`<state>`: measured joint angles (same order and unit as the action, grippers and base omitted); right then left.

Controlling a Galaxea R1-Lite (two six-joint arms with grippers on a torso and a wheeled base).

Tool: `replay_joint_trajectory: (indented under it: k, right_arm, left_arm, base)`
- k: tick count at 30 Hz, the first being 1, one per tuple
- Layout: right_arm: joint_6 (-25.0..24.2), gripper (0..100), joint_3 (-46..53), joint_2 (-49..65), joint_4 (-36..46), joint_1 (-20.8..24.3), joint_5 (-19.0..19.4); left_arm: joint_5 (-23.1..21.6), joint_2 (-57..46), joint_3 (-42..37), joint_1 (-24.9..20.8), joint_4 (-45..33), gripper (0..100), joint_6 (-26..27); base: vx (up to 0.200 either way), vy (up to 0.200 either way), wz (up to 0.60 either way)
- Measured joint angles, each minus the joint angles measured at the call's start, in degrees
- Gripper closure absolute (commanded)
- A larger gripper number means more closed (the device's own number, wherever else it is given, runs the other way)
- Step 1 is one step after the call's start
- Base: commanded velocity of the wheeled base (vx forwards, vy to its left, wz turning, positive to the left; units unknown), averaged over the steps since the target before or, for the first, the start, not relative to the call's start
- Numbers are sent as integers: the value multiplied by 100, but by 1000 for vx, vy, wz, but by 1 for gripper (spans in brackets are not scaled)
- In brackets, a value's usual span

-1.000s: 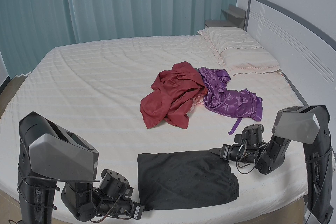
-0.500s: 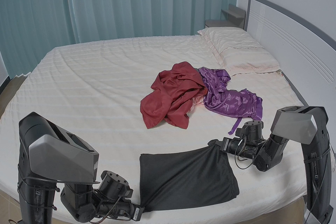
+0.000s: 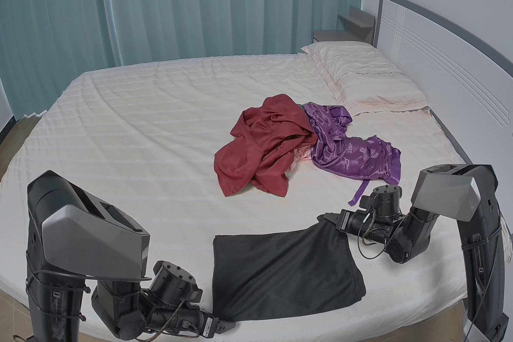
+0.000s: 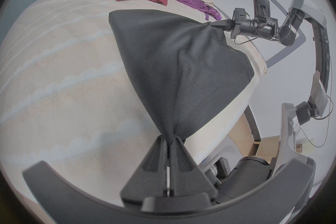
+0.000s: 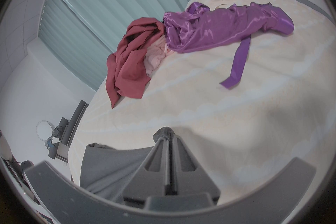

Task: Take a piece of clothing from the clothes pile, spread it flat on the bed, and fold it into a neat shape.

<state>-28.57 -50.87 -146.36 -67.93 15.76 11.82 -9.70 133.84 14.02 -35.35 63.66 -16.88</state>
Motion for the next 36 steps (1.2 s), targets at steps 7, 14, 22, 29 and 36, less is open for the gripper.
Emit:
replay_joint_trajectory:
  k: [7, 14, 22, 29, 36]
  right_arm:
    - [-2, 0, 46, 39, -15, -78, -113]
    - [-7, 0, 708, 322, -294, -199, -110]
    - [24, 0, 2103, 667, -727, -144, -23]
    - [37, 0, 3349, 819, -1459, -6, 155]
    - [52, 0, 4247, 824, -2097, 173, 286]
  left_arm:
    - [2, -145, 12, 52, 0, 0, -301]
    - [51, -612, 541, 311, -18, 0, -1259]
    - [706, -490, 2208, 551, -1012, 0, -1780]
    - [986, -52, 3184, 752, -1691, 0, -1869]
    - [1054, 254, 3400, 969, -1765, 0, -1694]
  base:
    - [0, 0, 0]
    - [0, 0, 0]
    - [0, 0, 0]
    - [0, 0, 0]
    - [0, 0, 0]
